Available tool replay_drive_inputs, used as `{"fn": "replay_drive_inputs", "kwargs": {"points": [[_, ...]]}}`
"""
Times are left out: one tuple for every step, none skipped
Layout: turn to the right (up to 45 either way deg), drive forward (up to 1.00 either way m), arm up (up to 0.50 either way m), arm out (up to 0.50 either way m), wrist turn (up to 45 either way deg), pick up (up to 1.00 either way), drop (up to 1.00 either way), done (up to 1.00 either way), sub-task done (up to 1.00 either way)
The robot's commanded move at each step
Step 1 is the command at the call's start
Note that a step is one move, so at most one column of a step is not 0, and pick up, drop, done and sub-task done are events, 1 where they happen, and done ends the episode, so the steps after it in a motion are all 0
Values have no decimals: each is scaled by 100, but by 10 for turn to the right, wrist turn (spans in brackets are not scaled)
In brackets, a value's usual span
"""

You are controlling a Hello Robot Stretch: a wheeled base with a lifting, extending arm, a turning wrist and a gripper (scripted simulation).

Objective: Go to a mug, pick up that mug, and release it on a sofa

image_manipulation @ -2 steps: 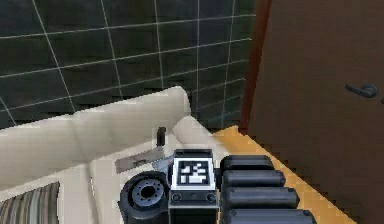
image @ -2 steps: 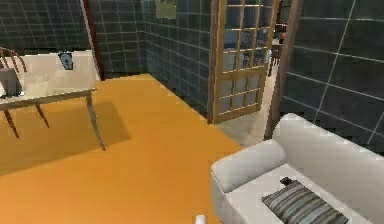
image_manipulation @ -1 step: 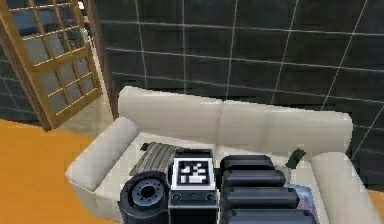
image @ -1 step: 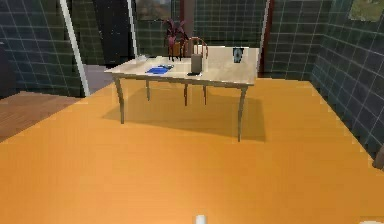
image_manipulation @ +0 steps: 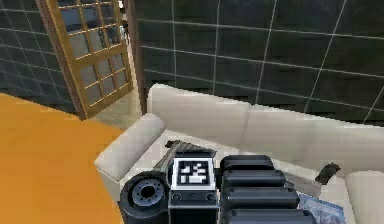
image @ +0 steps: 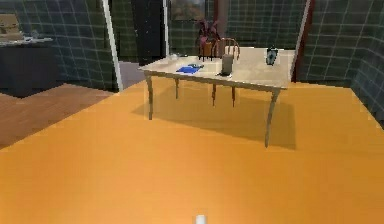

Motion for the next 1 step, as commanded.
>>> {"fn": "replay_drive_inputs", "kwargs": {"points": [[-30, 0, 0, 0, 0, 0, 0, 0, 0]]}}
